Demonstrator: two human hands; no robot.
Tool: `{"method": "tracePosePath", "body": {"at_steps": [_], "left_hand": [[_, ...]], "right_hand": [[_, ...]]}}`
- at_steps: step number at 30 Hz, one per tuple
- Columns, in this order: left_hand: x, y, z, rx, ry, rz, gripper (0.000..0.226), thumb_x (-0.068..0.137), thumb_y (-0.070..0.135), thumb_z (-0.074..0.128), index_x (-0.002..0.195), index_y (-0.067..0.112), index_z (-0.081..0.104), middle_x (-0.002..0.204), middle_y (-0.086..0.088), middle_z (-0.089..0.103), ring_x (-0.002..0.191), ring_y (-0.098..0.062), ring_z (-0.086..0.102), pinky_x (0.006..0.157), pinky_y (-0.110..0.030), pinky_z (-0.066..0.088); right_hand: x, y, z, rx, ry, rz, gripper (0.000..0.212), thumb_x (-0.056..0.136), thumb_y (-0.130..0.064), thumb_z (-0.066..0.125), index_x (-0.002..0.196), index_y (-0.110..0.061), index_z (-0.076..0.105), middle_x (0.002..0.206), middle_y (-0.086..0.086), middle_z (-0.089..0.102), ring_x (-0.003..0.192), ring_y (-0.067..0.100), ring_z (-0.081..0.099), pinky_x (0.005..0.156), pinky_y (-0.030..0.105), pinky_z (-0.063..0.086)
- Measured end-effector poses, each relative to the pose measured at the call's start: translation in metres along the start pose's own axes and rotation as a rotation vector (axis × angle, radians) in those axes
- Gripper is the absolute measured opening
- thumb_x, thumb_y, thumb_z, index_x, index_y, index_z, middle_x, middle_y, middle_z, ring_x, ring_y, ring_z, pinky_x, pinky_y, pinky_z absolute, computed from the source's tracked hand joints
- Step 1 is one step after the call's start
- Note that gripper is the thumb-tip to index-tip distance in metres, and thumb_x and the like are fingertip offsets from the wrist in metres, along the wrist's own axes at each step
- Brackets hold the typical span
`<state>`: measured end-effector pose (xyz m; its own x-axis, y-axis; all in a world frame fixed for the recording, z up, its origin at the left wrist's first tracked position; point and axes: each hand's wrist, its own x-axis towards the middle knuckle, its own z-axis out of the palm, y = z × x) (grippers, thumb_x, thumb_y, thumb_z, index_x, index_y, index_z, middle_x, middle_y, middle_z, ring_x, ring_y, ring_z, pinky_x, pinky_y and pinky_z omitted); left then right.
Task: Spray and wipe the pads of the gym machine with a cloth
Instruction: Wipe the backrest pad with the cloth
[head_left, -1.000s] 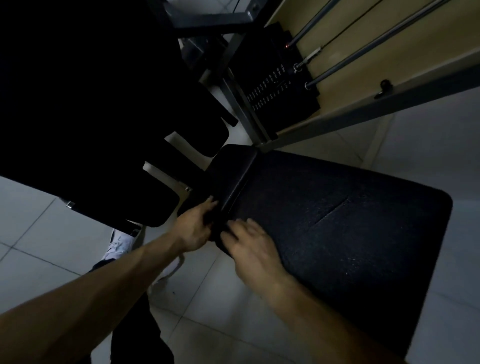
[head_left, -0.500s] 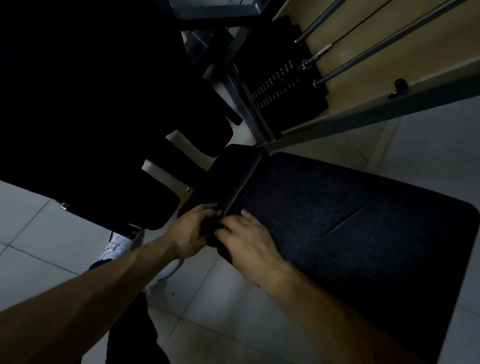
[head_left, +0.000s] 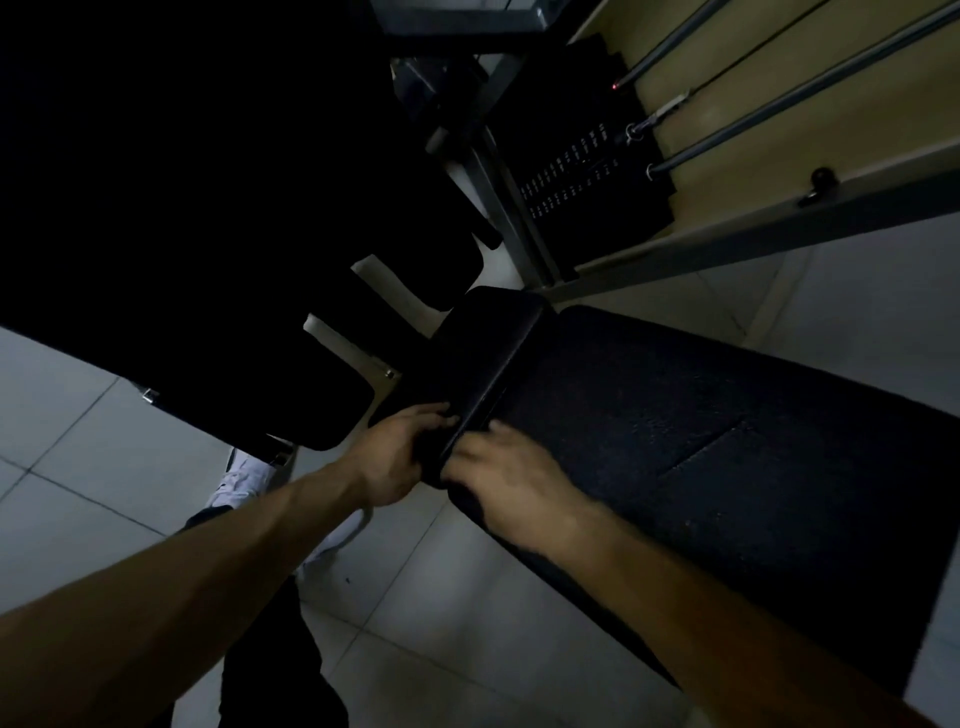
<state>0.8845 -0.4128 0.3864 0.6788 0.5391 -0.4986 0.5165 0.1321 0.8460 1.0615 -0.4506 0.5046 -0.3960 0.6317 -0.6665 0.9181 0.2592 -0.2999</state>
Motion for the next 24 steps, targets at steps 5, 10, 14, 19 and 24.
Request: {"method": "tracePosePath", "body": {"at_steps": [5, 10, 14, 19, 24], "left_hand": [[-0.007, 0.007, -0.002, 0.016, -0.036, -0.027, 0.074, 0.088, -0.013, 0.048, 0.154, 0.020, 0.044, 0.166, 0.003, 0.027, 0.154, -0.015, 0.024, 0.126, -0.035, 0.024], [-0.012, 0.003, 0.005, -0.098, -0.024, -0.066, 0.072, 0.088, -0.017, 0.046, 0.152, 0.014, 0.046, 0.167, 0.000, 0.027, 0.155, -0.017, 0.023, 0.126, -0.038, 0.024], [-0.018, 0.003, 0.010, -0.163, -0.023, -0.095, 0.072, 0.087, -0.017, 0.045, 0.154, 0.007, 0.039, 0.163, -0.005, 0.035, 0.153, -0.020, 0.028, 0.127, -0.038, 0.022], [-0.033, 0.014, 0.022, -0.137, 0.018, -0.122, 0.067, 0.092, -0.013, 0.045, 0.155, 0.010, 0.040, 0.168, -0.001, 0.023, 0.155, -0.018, 0.022, 0.127, -0.032, 0.020], [-0.036, 0.017, 0.032, -0.110, 0.027, -0.168, 0.074, 0.092, -0.012, 0.041, 0.160, 0.018, 0.032, 0.170, 0.002, 0.013, 0.157, -0.019, 0.016, 0.128, -0.036, 0.018]], "right_hand": [[0.003, 0.047, -0.026, -0.048, 0.007, 0.025, 0.056, 0.086, 0.003, 0.067, 0.135, -0.025, 0.066, 0.142, 0.000, 0.059, 0.135, 0.021, 0.051, 0.125, 0.043, 0.019], [0.010, 0.031, -0.013, -0.060, 0.135, 0.146, 0.051, 0.082, 0.007, 0.068, 0.127, -0.015, 0.071, 0.127, 0.011, 0.066, 0.116, 0.035, 0.062, 0.117, 0.049, 0.034], [-0.004, -0.008, 0.017, 0.029, -0.083, -0.112, 0.049, 0.093, 0.001, 0.064, 0.135, -0.024, 0.067, 0.140, 0.001, 0.059, 0.132, 0.023, 0.053, 0.125, 0.033, 0.015], [-0.086, 0.018, -0.043, 0.064, -0.224, -0.134, 0.044, 0.103, -0.013, 0.055, 0.141, -0.035, 0.060, 0.152, -0.012, 0.050, 0.147, 0.004, 0.035, 0.126, 0.021, 0.004], [-0.114, 0.019, -0.047, -0.034, -0.145, -0.110, 0.043, 0.100, -0.013, 0.061, 0.138, -0.032, 0.063, 0.154, -0.007, 0.051, 0.150, 0.009, 0.035, 0.128, 0.035, 0.015]]}}
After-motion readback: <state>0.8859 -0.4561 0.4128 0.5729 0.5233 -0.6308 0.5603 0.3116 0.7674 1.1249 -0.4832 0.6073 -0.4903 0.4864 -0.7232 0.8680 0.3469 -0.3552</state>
